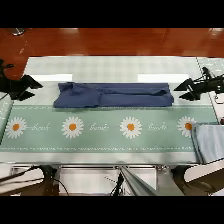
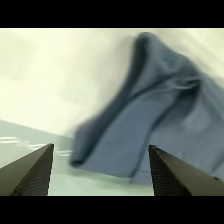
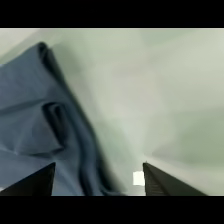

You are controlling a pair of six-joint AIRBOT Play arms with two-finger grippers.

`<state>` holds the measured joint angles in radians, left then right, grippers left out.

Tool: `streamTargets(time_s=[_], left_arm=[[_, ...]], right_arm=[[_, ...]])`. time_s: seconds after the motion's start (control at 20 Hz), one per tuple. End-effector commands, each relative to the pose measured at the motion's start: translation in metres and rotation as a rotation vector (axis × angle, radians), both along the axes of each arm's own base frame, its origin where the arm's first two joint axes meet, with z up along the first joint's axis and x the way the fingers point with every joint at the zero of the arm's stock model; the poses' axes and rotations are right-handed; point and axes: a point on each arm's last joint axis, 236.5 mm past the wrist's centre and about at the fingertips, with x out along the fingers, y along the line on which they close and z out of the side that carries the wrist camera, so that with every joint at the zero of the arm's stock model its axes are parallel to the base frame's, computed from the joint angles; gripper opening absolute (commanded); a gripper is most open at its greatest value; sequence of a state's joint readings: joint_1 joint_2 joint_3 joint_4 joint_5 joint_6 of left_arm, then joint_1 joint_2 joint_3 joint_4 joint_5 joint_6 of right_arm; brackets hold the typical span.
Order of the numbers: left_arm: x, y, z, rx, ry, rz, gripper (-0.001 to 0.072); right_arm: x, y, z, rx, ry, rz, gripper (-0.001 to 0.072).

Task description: Fold the shirts.

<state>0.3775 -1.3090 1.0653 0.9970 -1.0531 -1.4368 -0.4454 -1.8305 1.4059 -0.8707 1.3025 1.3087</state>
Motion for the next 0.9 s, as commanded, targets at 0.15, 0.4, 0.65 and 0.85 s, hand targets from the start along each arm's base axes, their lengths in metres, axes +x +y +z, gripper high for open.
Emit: streamTargets(time_s=[0.15, 0.4, 0.65, 0.85], left_arm=[[-0.032, -0.117, 0.004, -0.015, -0.128, -0.273, 0.0684], [-0.045, -0.189, 0.012, -0.059, -0.166, -0.442, 0.0017], [-0.043, -0.282, -0.002, 0.011, -0.147, -0.606, 0.0013], [-0.032, -0.401, -0.007, 0.009, -0.163, -0.811, 0.0013]], right_arm=[[-0.002, 0.068, -0.016, 0.041, 0.018, 0.159, 0.0223], [-0.012, 0.041, 0.058, -0.081, -0.092, 0.183, 0.0020], [-0.069, 0.050, 0.144, -0.196, -0.244, 0.196, 0.0020], [-0.131, 0.087, 0.178, -0.178, -0.323, 0.171, 0.0020]])
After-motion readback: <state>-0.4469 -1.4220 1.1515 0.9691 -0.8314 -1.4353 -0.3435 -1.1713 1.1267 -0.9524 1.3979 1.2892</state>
